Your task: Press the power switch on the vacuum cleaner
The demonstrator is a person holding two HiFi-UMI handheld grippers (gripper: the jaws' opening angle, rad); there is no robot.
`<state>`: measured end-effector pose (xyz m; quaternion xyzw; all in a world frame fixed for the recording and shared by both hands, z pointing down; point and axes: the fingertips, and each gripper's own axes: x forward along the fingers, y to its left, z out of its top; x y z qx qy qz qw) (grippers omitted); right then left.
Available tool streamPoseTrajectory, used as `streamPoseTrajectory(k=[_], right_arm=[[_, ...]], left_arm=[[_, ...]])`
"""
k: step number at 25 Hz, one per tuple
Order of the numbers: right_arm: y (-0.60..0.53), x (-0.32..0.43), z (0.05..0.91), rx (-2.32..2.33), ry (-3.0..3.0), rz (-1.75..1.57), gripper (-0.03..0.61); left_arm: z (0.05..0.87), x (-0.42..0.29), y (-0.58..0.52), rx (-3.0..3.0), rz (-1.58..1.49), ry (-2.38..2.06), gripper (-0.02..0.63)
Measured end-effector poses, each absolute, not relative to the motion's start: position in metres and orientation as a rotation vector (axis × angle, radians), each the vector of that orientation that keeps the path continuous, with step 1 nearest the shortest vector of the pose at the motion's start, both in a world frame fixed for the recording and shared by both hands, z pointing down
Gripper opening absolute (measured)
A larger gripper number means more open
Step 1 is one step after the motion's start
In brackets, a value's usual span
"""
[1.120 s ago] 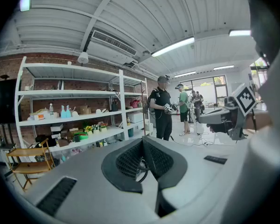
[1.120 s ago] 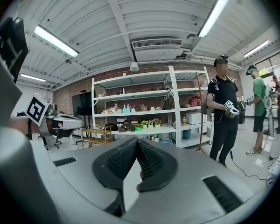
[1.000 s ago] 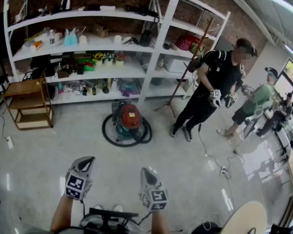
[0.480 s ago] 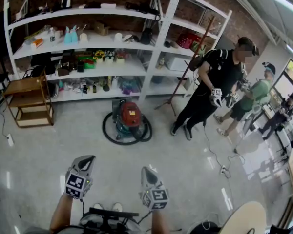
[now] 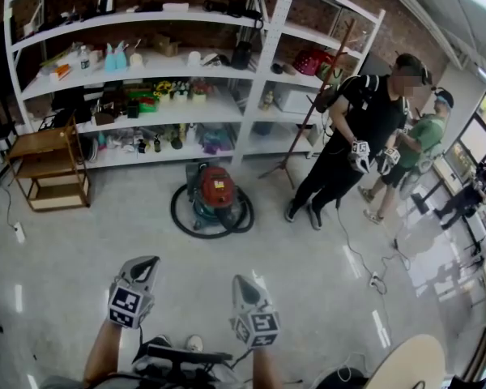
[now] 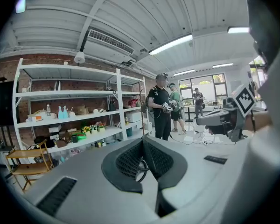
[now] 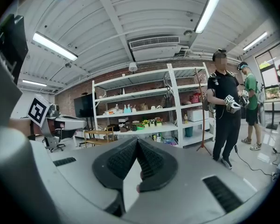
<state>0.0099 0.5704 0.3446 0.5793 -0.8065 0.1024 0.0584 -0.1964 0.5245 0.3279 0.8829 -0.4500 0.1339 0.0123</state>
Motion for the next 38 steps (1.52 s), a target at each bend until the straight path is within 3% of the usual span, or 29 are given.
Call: streamPoseTrajectory(k=[17,38], right_arm=[[0.532,0.032,0.347,1.736,-2.483,0.312,0.002],[0.369,0.026,0.340,1.785,-2.430,0.345,0.002]], left_arm=[[0.324,-0.166,0.488,2.757,0.408,-1.413,0.008],[0.319,-0.172,0.307,2.775,0.422,-1.351,0.009]])
